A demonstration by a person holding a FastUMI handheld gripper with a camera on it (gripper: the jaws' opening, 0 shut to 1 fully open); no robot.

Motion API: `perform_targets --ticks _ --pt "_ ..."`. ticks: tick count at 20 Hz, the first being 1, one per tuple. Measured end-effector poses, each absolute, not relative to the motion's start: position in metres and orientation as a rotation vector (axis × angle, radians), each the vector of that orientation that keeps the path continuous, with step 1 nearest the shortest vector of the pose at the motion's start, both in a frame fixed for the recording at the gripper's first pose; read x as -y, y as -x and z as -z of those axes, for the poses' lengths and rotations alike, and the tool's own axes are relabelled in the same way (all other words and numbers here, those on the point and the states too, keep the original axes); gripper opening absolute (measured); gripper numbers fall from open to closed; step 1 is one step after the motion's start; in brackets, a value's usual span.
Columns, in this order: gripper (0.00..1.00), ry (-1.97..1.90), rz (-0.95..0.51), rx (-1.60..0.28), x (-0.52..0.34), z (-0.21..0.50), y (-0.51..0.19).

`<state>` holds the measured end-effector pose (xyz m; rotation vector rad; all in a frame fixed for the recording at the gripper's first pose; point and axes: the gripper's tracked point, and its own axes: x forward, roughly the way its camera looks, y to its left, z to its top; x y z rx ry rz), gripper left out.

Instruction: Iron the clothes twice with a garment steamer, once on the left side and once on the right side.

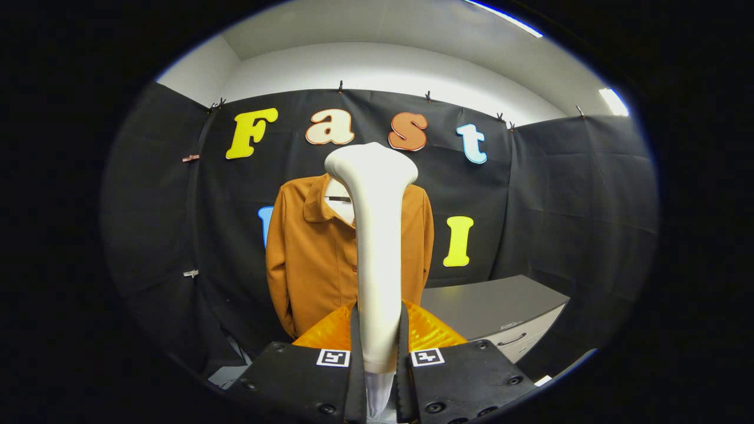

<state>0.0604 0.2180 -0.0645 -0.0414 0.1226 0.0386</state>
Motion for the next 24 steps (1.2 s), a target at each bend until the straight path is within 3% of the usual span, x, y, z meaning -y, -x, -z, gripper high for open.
perform_targets --ticks 24 --pt "0.23 0.04 -0.045 -0.096 -0.216 0.054 -0.058"
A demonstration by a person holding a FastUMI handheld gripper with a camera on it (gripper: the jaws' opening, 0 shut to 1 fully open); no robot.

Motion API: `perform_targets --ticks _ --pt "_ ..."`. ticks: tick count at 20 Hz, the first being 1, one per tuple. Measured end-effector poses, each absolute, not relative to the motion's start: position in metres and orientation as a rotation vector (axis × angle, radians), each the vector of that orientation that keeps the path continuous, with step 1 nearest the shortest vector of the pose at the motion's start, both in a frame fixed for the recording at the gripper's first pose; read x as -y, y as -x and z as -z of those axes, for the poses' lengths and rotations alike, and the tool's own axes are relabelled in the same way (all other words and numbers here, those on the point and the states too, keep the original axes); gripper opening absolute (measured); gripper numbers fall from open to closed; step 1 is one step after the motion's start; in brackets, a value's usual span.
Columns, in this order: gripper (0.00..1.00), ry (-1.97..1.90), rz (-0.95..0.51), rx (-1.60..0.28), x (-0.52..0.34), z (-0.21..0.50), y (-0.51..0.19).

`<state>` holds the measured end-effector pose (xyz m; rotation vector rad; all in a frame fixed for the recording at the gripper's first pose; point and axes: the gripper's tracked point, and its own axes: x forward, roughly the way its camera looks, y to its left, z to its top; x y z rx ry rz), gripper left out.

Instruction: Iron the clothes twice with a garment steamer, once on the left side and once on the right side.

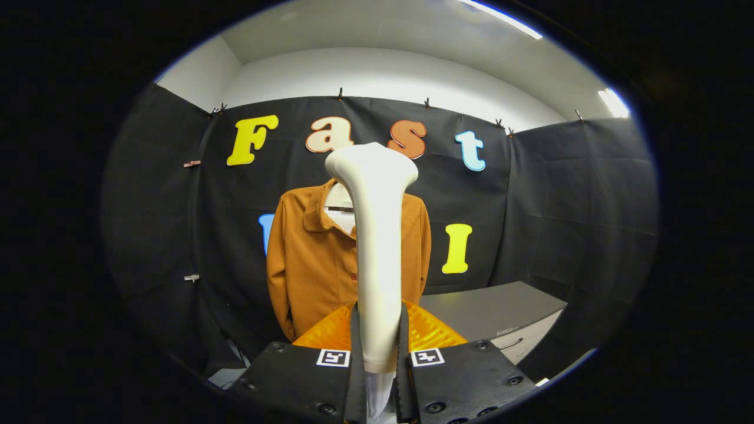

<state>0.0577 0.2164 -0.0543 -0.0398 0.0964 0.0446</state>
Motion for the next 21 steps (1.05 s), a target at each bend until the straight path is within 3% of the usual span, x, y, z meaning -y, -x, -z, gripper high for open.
perform_targets --ticks 21 --pt "0.23 0.042 -0.044 -0.091 -0.2124 0.0557 -0.0547"
